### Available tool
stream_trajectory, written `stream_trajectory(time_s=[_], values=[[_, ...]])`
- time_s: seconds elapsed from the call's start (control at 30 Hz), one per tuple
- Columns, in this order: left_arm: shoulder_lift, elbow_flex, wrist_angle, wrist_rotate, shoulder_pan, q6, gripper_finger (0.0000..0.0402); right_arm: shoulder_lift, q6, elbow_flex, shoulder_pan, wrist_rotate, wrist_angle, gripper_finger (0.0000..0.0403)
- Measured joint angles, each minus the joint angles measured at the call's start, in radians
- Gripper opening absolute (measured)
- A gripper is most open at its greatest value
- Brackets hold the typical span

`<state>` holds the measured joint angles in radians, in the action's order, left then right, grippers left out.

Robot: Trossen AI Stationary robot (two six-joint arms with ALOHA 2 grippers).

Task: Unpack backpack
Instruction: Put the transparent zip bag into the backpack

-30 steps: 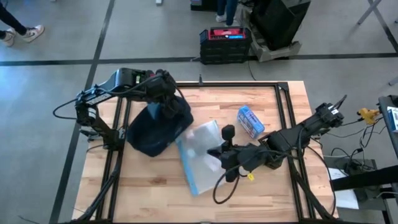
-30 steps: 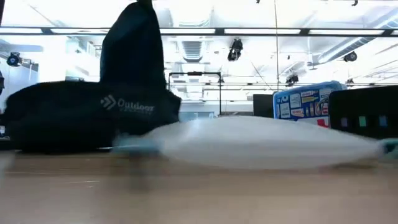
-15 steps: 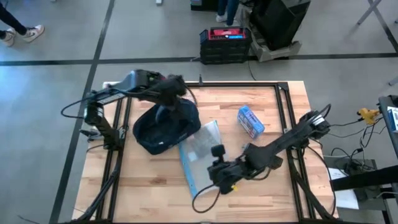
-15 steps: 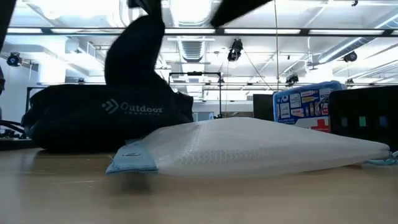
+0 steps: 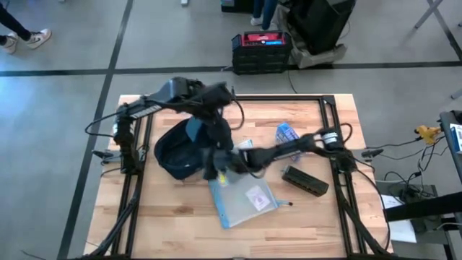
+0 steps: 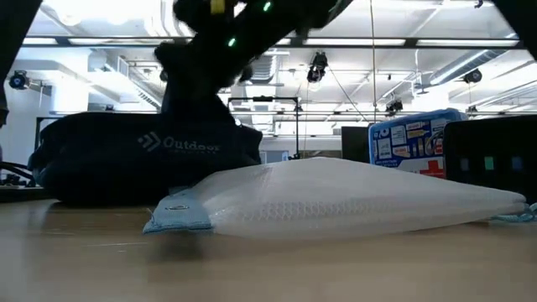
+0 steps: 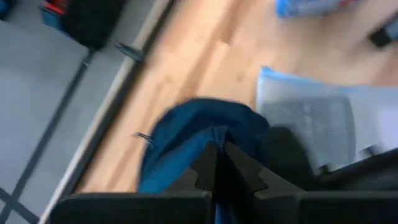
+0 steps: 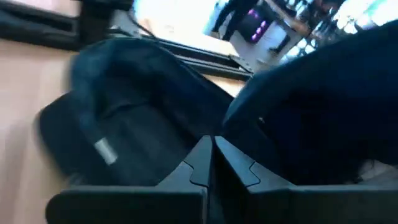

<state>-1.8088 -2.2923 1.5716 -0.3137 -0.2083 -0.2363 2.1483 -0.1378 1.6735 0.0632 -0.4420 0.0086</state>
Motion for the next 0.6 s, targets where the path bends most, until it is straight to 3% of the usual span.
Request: stream_trajectory(time_s=[0.13,0.23,0.33,0.43,0.6], values=[[0.064,0.018,0.000,-0.041,-0.046,0.001,0.0000,0.069,0.064,0.100,-0.017,0.222,-0.269,0.0000],[0.113,0.044,0.001,-0.041,-0.077,-0.010,0.0000,0.072,0.059,0.115,0.017,0.250,-0.485,0.0000],[0.162,0.086,0.003,-0.037,-0.089,-0.018,0.0000,0.033,0.059,0.076,0.062,0.205,-0.633,0.0000],[0.204,0.147,-0.003,-0.039,-0.090,-0.036,0.0000,-0.031,0.079,0.021,0.104,0.087,-0.755,0.0000],[0.271,0.276,-0.001,-0.031,-0.090,-0.089,0.0000,-0.204,0.147,-0.097,0.148,-0.017,-0.868,0.0000]])
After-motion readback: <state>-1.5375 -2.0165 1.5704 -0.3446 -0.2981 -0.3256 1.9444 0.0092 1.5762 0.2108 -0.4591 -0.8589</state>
